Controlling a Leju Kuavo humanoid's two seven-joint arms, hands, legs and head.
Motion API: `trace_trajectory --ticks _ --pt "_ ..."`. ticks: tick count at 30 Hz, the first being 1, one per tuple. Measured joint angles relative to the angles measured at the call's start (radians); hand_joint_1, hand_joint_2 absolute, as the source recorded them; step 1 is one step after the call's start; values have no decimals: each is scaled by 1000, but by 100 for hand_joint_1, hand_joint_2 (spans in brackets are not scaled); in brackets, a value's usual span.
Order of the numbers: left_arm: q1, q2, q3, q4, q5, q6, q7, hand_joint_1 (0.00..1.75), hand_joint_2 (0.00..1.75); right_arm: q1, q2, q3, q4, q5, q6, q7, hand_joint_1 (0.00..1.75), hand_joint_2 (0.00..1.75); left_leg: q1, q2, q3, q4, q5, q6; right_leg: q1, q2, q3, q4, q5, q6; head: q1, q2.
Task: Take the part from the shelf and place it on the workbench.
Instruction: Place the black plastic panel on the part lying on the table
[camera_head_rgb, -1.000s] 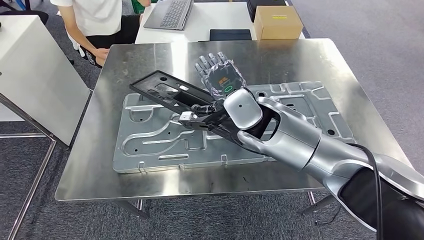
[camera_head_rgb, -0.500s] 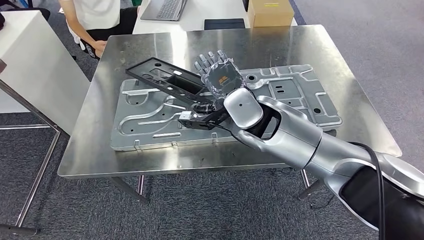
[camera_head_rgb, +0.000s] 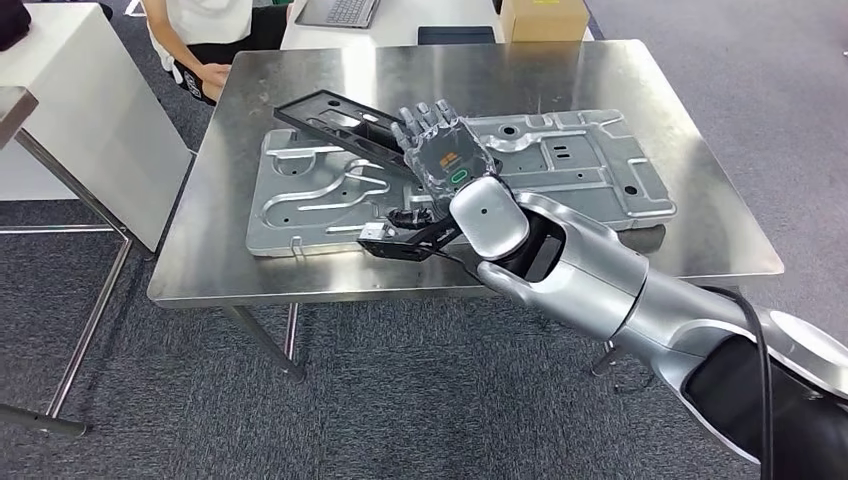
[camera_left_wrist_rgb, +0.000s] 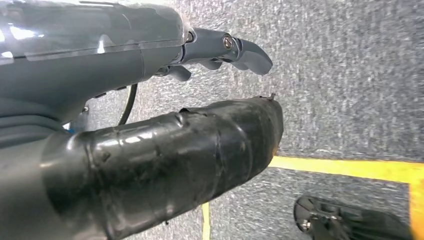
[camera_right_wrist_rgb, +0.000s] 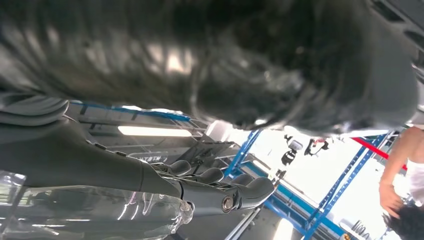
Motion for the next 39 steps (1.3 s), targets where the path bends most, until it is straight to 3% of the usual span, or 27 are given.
trace_trajectory --ticks 2,4,5,7,9,10,11,12,13,14,16,17,18,19,20,22,24,25,26,27,28,29,31,32,34,36,39 --pt "1 0 0 0 0 -2 2 0 0 -1 -3 -3 -6 0 -5 6 0 0 0 -2 -13 7 15 -13 7 2 46 -82 -30 -8 1 0" --pt "5 1 0 0 0 -4 4 0 0 -1 -7 -6 -11 0 -4 10 0 0 5 -3 -21 4 29 -27 10 2 34 -94 -15 -23 3 0" --pt "7 1 0 0 0 -5 5 0 0 -1 -8 -6 -14 0 -2 11 0 0 8 -4 -30 12 14 -33 10 1 24 -95 -2 -32 3 0" --pt "9 -1 0 1 0 -8 5 0 0 -2 -10 -6 -20 0 3 12 0 0 11 -4 -57 80 -73 -43 8 -1 -2 -99 25 -47 0 0" --pt "8 -3 0 1 0 -11 4 0 0 -1 -11 -6 -25 0 4 14 0 0 12 -4 -82 203 -169 -48 10 -1 -35 -99 50 -53 -4 0" --pt "7 -3 0 1 0 -11 4 0 0 -1 -12 -6 -28 0 5 15 0 0 12 -4 -86 256 -183 -49 11 0 -53 -98 63 -53 -4 0" --pt "6 -3 0 1 -1 -12 4 0 0 1 -14 -6 -31 0 6 18 0 0 11 -4 -78 287 -172 -48 12 0 -70 -97 76 -53 -4 0" --pt "6 -3 0 1 -1 -12 5 0 0 2 -18 -6 -34 0 9 21 0 0 11 -4 -56 289 -143 -45 13 0 -88 -96 89 -52 -4 0" --pt "5 -3 0 1 -1 -12 5 0 0 3 -22 -6 -40 0 12 26 0 0 10 -4 -18 257 -114 -42 13 0 -103 -96 101 -50 -4 0" --pt "5 -3 0 1 -2 -12 5 0 0 4 -26 -7 -46 0 16 30 0 0 8 -5 39 195 -105 -36 13 0 -115 -95 112 -47 -4 0" --pt "2 0 0 1 -3 -12 6 0 0 4 -37 -12 -62 0 22 36 0 0 1 -5 152 45 -133 -25 14 -3 -129 -95 133 -39 -3 0" --pt "1 1 0 1 -3 -12 6 0 0 3 -42 -15 -70 0 25 38 0 0 -3 -6 183 -4 -150 -20 14 -5 -130 -98 143 -34 -4 0" --pt "0 2 0 1 -3 -12 6 0 0 3 -47 -18 -76 -1 29 40 0 0 -6 -6 192 -28 -154 -15 13 -6 -130 -102 154 -28 -4 0" --pt "-1 2 0 1 -3 -12 7 0 0 3 -53 -20 -81 -1 33 42 0 0 -4 -4 185 -31 -144 -9 13 -7 -131 -106 161 -21 -4 0" --pt "-1 2 0 1 -3 -12 8 0 0 3 -58 -20 -86 -2 37 44 0 0 -3 -2 178 -35 -131 -3 12 -5 -136 -100 149 -16 -3 0" --pt "-1 2 0 1 -1 -12 10 0 0 3 -69 -20 -95 -3 44 46 0 0 1 5 157 -40 -103 13 10 -2 -157 -42 69 -7 0 0" --pt "0 2 0 1 0 -12 10 0 0 3 -77 -21 -105 -3 48 48 0 0 -1 8 125 -36 -77 21 8 -2 -184 83 -32 -2 2 0" --pt "0 2 0 1 0 -12 10 0 0 4 -81 -21 -109 -3 51 48 0 0 -1 8 106 -33 -65 21 7 -2 -191 143 -50 1 3 0" --pt "0 2 0 1 0 -12 10 0 0 4 -86 -21 -112 -3 53 48 0 0 -1 8 87 -28 -54 20 6 -2 -188 182 -42 3 3 0" --pt "0 2 0 1 0 -13 10 0 0 4 -89 -21 -115 -4 56 49 0 0 -1 8 67 -21 -44 18 4 -2 -171 191 -16 5 3 0" --pt "0 2 0 1 0 -13 10 0 0 4 -91 -21 -119 -4 58 49 0 0 -1 7 49 -14 -36 15 1 -2 -136 165 11 6 3 0" --pt "0 2 0 1 0 -13 11 0 0 3 -92 -21 -125 -4 60 50 0 0 -2 6 32 -5 -29 11 -1 -2 -86 111 21 6 3 0" --pt "0 2 0 1 0 -14 11 0 0 -1 -94 -23 -137 -4 61 51 0 0 -4 4 7 13 -17 0 2 0 9 -19 -7 2 2 0" --pt "0 2 0 1 1 -14 12 0 0 -4 -95 -24 -141 -4 62 52 0 0 -4 4 -1 16 -9 -6 5 1 33 -60 -24 -2 2 0" --pt "2 3 0 1 2 -15 13 0 0 -5 -97 -27 -147 -4 64 53 0 0 0 3 -12 16 8 -19 9 0 27 -82 -18 -16 3 0" --pt "5 2 0 1 2 -15 14 0 0 -6 -99 -27 -152 -4 66 54 0 0 5 1 -31 40 -26 -30 8 -3 6 -87 6 -35 1 0" --pt "7 -2 0 1 3 -16 17 0 0 -7 -100 -27 -161 -4 69 60 0 0 10 -1 -70 193 -170 -42 9 -5 -40 -89 46 -51 -4 0"
